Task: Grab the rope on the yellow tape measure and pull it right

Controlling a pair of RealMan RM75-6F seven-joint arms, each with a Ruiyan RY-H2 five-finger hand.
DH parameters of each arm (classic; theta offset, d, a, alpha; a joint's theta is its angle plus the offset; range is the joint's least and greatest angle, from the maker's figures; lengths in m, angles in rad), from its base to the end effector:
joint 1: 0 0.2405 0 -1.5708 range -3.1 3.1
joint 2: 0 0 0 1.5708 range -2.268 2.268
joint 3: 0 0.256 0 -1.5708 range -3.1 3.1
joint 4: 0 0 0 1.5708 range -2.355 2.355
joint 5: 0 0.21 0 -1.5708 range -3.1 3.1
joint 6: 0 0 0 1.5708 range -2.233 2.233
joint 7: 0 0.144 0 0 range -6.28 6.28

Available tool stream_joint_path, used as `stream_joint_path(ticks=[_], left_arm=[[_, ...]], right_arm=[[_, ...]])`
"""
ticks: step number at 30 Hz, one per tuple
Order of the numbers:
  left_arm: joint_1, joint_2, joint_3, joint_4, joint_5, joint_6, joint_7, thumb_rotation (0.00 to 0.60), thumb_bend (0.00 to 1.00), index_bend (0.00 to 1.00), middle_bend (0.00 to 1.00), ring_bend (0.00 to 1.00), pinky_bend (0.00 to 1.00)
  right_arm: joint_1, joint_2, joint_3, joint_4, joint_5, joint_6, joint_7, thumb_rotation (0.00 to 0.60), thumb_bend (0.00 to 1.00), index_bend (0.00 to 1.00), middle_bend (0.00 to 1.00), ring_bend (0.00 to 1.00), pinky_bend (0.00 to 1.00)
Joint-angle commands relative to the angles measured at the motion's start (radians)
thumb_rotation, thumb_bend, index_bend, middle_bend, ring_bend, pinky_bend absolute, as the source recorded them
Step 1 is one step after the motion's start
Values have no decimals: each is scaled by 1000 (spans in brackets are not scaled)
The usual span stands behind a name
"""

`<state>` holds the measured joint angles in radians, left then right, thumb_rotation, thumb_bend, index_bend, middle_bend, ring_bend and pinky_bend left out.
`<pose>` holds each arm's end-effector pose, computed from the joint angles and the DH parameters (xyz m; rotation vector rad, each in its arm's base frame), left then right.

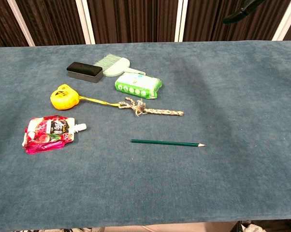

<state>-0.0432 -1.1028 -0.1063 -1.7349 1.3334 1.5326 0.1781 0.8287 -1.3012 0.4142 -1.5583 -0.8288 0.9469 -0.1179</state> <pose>-0.3107 0.1758 0.1748 -1.2039 -0.8835 -0.7898 -0.1176 -0.4195 0.1055 1.4571 -1.1638 1.2162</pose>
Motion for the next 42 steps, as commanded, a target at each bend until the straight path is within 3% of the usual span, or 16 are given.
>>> stream_joint_path(ticks=[1,28,36,42], left_arm=[[1,1,2,0,7,4,1,600,246,36,0,0,0],[3,2,3,0,11,5,-4,600,247,36,0,0,0],[3,0,5,1,13,4,0,600,246,36,0,0,0],[4,1,4,1,11,5,0,600,246,36,0,0,0]], right_arm=[[2,-3,5,-10,0,11,1,600,106,20,0,0,143],[7,8,-14,-51,37,32,-39,600,113,21,0,0,143],[-27,-39,-115,-115,-3,79,-105,600,115,70,0,0,142],[-39,-137,-186,-86,-28,82,-127,600,146,144,0,0,142]])
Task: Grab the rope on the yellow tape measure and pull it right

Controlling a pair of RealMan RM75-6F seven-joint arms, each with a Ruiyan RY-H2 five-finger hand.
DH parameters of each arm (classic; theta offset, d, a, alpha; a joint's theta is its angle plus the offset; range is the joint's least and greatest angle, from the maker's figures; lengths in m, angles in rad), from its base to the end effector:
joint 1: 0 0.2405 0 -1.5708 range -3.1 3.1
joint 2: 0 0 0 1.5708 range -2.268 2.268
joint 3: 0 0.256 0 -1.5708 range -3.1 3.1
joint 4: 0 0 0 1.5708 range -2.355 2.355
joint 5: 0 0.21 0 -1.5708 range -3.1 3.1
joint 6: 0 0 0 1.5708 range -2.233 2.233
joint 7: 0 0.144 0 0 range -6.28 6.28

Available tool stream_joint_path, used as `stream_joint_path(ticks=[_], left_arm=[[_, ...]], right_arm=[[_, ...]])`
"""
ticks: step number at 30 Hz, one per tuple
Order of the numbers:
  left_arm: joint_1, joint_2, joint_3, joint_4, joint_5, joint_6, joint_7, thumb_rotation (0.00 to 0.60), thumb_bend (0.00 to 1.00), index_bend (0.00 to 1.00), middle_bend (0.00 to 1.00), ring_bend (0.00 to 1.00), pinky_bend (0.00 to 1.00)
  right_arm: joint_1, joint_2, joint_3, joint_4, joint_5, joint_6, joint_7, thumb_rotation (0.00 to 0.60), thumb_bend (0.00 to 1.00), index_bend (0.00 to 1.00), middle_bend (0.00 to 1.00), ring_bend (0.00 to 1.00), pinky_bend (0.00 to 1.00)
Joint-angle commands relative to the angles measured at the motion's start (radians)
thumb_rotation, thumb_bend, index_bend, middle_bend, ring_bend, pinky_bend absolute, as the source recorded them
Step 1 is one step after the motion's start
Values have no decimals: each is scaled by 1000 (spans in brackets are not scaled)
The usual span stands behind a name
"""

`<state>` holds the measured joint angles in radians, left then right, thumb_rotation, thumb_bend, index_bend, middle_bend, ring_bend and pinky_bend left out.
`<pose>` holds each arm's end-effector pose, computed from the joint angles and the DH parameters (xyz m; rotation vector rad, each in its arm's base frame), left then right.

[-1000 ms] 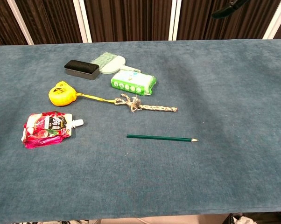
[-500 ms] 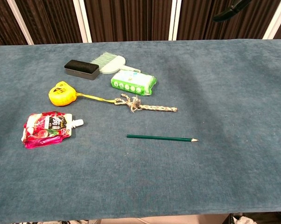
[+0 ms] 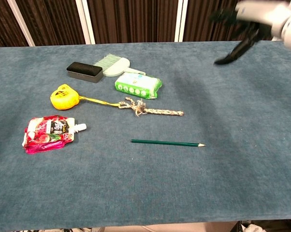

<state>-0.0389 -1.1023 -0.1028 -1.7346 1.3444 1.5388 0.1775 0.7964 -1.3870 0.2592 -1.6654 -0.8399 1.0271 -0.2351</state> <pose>-0.3101 0.1740 0.1749 -1.2083 -0.8780 -0.7930 -0.1301 -0.3664 0.0439 1.6022 -1.2124 1.0666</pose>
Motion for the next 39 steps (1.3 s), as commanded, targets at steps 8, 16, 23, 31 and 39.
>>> stream_joint_path(ticks=[8,16,23,31,39], left_arm=[[-1,3,-3,2,-4,-2,-4,600,246,36,0,0,0],[-2,2,-2,3,-3,-4,-3,600,246,36,0,0,0],[-2,0,-3,4,-4,-4,-1,600,246,36,0,0,0],[-2,2,-4,4,-5,-3,-4,600,246,36,0,0,0],[-1,1,-5,3,-5,-2,-2,600,246,37,0,0,0]], right_arm=[[7,-192,-56,164,-29,-36,4,600,190,299,0,0,142],[1,-302,-70,294,-71,-39,32,600,242,379,0,0,142],[-3,-380,-74,384,-98,-65,68,600,266,406,0,0,143],[0,-450,-72,494,-118,-96,84,600,273,423,0,0,142],[-9,-488,-58,573,-146,-111,121,600,289,477,0,0,142]])
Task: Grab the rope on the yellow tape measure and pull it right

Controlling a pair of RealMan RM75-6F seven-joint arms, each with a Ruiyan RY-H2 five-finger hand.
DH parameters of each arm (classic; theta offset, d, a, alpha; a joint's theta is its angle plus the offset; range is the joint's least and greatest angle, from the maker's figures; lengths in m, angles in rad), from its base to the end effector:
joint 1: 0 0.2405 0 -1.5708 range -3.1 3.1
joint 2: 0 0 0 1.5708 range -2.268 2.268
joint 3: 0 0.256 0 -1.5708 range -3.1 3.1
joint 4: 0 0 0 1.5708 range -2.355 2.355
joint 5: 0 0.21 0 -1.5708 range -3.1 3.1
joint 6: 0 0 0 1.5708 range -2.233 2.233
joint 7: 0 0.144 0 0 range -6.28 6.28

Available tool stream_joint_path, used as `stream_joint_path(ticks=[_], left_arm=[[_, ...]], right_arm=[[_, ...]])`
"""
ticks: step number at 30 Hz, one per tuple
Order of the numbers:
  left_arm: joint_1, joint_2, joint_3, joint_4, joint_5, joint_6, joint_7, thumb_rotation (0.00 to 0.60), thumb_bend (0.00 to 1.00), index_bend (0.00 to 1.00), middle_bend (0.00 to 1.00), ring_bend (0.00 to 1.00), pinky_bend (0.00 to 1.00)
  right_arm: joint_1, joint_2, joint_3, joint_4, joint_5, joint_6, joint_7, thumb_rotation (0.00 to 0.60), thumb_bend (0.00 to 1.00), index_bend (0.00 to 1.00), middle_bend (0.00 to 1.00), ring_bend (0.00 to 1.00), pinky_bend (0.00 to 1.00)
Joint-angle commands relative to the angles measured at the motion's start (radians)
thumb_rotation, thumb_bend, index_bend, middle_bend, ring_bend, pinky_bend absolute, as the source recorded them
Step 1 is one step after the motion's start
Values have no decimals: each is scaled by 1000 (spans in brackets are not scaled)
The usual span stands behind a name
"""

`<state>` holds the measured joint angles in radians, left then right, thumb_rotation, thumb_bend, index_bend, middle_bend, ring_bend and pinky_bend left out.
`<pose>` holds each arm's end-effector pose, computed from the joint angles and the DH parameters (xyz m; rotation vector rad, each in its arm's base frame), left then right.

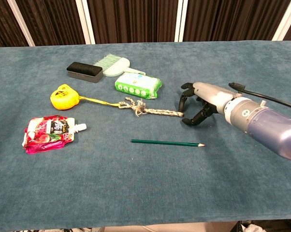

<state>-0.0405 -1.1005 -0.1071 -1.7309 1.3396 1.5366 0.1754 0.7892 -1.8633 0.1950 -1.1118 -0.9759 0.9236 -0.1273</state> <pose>-0.3110 0.1753 0.1764 -1.2047 -0.8752 -0.7914 -0.1578 -0.3568 -0.0934 1.6761 -1.2833 0.9626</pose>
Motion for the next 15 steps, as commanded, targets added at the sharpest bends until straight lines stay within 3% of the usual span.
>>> stream_joint_path(ticks=[1,15], left_arm=[[0,0,-1,-1,-1,1,0,600,246,37,0,0,0],[0,-1,-3,-2,-7,0,4,600,247,37,0,0,0]], right_arm=[[-2,-15,8,26,-13,-10,16,600,291,483,0,0,142],[-1,-58,32,82,-56,-32,61,600,305,519,0,0,142]])
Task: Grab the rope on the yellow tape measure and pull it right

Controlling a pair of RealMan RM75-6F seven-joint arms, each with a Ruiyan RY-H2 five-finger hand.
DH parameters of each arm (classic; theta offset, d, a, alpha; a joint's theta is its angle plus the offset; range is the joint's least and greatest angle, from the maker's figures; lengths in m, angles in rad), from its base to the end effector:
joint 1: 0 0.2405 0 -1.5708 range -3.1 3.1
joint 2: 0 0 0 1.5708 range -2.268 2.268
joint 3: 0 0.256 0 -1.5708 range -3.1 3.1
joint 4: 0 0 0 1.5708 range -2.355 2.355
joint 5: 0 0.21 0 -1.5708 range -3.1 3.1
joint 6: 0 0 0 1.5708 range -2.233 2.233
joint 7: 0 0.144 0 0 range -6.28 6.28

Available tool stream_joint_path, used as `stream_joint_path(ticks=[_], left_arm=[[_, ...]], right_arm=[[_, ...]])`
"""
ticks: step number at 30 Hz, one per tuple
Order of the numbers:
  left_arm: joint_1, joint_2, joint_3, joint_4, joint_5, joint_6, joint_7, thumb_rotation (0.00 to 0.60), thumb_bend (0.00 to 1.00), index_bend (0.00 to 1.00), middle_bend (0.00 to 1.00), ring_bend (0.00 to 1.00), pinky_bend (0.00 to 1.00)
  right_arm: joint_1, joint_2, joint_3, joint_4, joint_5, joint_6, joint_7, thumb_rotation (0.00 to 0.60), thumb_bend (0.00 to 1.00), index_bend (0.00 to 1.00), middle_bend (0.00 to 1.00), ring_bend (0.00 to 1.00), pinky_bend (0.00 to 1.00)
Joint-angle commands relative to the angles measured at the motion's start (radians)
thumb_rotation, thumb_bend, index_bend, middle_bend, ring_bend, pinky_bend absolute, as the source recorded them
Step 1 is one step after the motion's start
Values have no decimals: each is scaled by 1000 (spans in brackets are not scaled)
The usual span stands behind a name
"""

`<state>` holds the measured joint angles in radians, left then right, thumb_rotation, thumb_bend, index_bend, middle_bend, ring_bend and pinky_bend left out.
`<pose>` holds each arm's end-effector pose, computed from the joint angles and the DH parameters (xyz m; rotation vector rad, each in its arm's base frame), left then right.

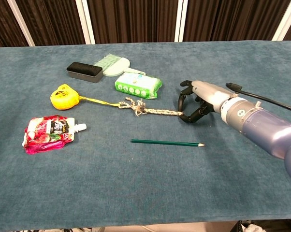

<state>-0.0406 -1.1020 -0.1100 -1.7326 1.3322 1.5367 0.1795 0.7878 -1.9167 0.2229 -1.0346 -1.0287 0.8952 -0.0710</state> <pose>-0.3113 0.1757 0.1764 -1.1980 -0.8765 -0.7881 -0.1542 -0.3596 -0.1046 1.6709 -1.3058 0.9946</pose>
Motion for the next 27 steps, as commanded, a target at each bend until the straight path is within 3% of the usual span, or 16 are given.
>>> stream_joint_path(ticks=[1,10,20,27], left_arm=[[0,0,0,-1,0,0,-1,600,246,37,0,0,0],[0,2,-2,-3,-6,0,2,600,246,37,0,0,0],[1,1,-2,-2,-5,2,1,600,246,38,0,0,0],[1,1,-2,-2,-7,0,0,600,246,38,0,0,0]], right_arm=[[1,-9,7,9,-6,-6,9,600,307,534,0,0,142],[7,-30,22,36,-24,-31,34,600,356,641,0,0,143],[0,-21,50,40,-47,-23,78,600,463,674,0,0,142],[-15,38,78,-2,-58,3,92,600,521,692,0,0,142]])
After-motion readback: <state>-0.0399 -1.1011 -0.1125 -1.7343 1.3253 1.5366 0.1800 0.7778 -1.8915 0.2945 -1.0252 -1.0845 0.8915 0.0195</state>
